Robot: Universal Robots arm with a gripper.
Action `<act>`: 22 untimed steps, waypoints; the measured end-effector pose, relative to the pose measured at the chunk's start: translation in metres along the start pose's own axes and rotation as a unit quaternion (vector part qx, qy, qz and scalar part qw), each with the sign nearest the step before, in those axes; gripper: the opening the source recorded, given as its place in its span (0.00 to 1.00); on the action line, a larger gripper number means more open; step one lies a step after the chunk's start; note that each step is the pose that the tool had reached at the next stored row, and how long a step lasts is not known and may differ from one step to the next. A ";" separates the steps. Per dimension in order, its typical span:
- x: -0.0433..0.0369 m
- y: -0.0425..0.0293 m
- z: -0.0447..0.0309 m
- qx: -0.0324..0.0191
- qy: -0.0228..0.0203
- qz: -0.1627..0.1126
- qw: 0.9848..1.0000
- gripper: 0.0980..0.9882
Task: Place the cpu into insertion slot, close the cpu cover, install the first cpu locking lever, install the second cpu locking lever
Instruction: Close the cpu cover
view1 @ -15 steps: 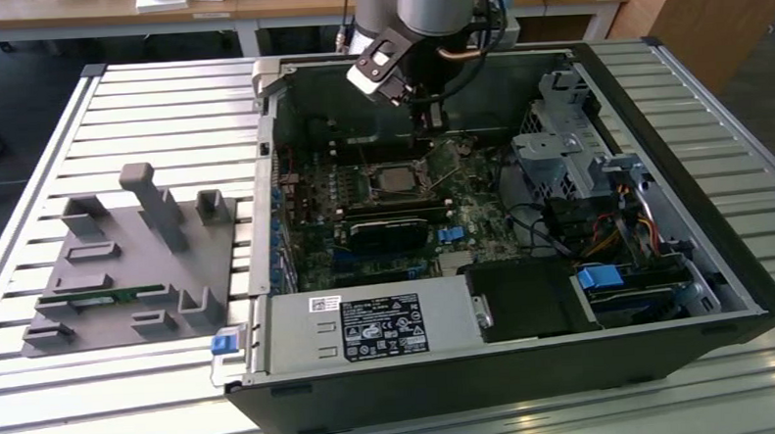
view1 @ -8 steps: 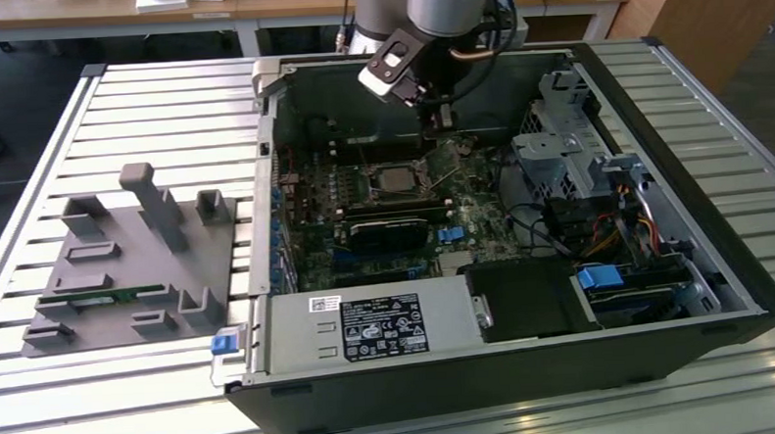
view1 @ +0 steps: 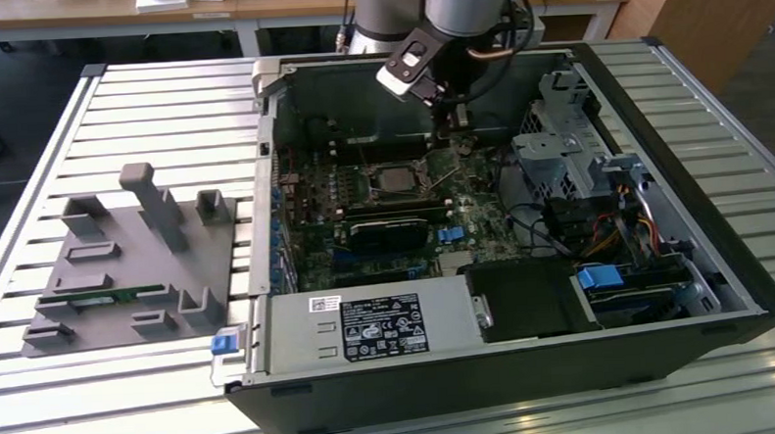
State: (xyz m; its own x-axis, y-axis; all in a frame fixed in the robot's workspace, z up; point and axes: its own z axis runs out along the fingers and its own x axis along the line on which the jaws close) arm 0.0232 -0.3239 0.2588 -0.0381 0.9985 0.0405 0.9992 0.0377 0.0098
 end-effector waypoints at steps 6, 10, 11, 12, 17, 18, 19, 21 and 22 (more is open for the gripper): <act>-0.0004 0.0108 0.0005 0.000 0.000 0.000 1.000 0.02; -0.0005 0.0168 0.0010 0.000 0.000 0.000 1.000 0.02; -0.0005 0.0181 0.0011 0.000 0.000 0.000 1.000 0.02; -0.0006 0.0192 0.0013 0.000 0.000 -0.001 1.000 0.02; -0.0006 0.0248 0.0023 0.000 -0.002 -0.003 1.000 0.02; -0.0007 0.0259 0.0024 0.000 -0.003 -0.003 1.000 0.02; -0.0007 0.0271 0.0025 0.000 -0.003 -0.003 1.000 0.02; -0.0005 0.0297 0.0027 0.000 -0.003 -0.003 1.000 0.02; -0.0004 0.0312 0.0028 0.000 -0.003 -0.003 1.000 0.02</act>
State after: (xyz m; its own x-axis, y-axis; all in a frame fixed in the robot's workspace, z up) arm 0.0544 -0.3231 0.2563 -0.0432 0.9985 0.0335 0.9990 0.0429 0.0094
